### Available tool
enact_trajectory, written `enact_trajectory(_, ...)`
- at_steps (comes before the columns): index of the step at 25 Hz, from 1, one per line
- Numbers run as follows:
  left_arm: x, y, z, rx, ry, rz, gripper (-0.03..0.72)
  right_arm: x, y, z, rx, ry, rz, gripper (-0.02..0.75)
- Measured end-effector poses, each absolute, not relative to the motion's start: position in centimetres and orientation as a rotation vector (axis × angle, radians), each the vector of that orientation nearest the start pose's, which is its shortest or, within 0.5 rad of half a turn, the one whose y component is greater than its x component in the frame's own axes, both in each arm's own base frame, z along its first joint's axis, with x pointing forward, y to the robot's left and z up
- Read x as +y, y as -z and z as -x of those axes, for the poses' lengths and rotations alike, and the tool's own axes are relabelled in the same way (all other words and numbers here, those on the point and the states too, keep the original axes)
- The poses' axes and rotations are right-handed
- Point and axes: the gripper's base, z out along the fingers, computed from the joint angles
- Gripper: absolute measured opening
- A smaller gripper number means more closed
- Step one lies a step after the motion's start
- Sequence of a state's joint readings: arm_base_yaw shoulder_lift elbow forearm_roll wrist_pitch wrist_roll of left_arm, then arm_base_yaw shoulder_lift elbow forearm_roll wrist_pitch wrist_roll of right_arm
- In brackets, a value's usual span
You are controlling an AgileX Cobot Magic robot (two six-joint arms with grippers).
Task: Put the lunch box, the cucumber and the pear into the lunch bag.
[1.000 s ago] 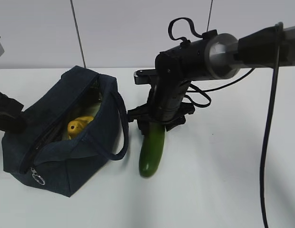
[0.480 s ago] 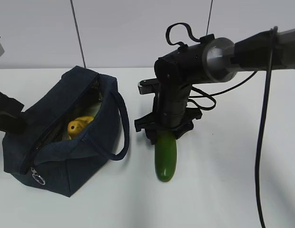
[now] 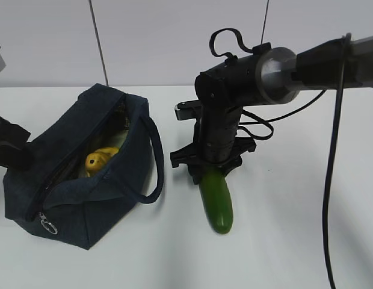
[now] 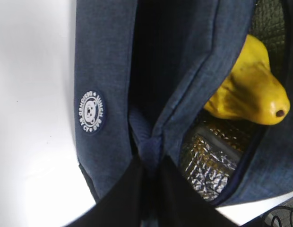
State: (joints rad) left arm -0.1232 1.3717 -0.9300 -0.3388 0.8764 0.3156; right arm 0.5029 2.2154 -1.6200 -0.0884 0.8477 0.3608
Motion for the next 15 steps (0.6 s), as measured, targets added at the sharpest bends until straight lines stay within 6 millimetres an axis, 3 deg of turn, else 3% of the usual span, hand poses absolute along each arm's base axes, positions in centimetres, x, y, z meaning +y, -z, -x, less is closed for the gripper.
enact_trajectory(5,-5.5,-25.9,-25.2,2.732,0.366,-0.365,0.007,21.0,-13.6,-39.5,2.919,-0.018,0.288,0.424)
enact_trajectory(7,-5.5,-25.9,-25.2,2.732,0.366,-0.365,0.007,20.9,-14.5,-39.4,2.903,-0.009,0.302,0.43)
enact_trajectory(15,-5.4,-25.9,-25.3,2.72,0.361,-0.36,0.007,19.8,-22.3,-38.8,2.716,0.0,0.336,0.424)
